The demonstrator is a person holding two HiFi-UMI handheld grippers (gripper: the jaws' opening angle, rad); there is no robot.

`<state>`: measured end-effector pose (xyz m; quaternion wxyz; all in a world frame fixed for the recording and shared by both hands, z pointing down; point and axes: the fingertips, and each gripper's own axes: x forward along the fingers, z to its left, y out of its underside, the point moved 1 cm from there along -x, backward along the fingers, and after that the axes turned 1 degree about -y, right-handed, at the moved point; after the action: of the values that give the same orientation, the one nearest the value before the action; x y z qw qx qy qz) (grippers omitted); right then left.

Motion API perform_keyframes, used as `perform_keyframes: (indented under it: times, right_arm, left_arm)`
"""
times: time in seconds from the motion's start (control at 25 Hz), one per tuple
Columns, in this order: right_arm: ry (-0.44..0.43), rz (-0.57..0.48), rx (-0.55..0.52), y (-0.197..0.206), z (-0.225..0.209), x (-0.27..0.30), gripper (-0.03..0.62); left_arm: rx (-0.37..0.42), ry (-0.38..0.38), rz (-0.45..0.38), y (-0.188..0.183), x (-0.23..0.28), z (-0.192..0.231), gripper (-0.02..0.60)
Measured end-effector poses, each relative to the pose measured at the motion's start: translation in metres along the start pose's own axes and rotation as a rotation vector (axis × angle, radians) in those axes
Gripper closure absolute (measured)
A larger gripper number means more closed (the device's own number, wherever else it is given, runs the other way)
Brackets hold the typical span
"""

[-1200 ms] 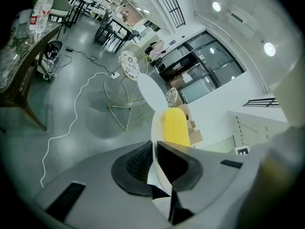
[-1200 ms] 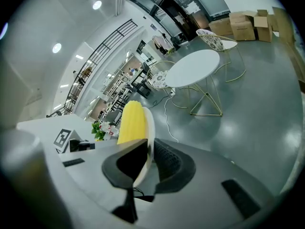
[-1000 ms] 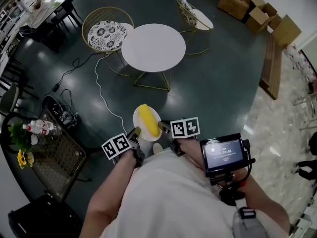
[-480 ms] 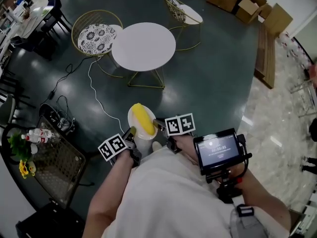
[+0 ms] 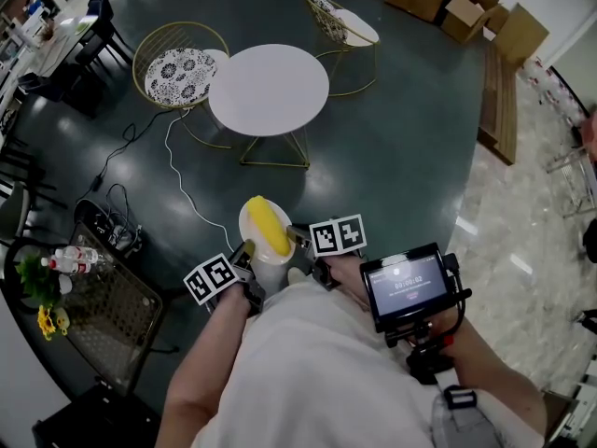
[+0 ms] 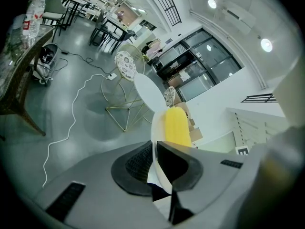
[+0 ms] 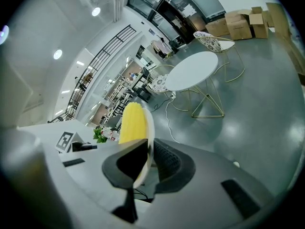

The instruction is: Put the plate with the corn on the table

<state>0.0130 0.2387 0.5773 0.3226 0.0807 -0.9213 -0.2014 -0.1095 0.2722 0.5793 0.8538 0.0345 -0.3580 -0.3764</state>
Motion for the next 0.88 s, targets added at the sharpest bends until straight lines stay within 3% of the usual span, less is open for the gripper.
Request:
perform_keyframes:
  times: [0.88]
  right_arm:
    - [-0.004,-0.006,0.007,-0.013,-0.008,-0.002,0.546]
  left_arm:
    - [0.011,-0.002,0.006,-0.007,0.012,-0.009,0.546]
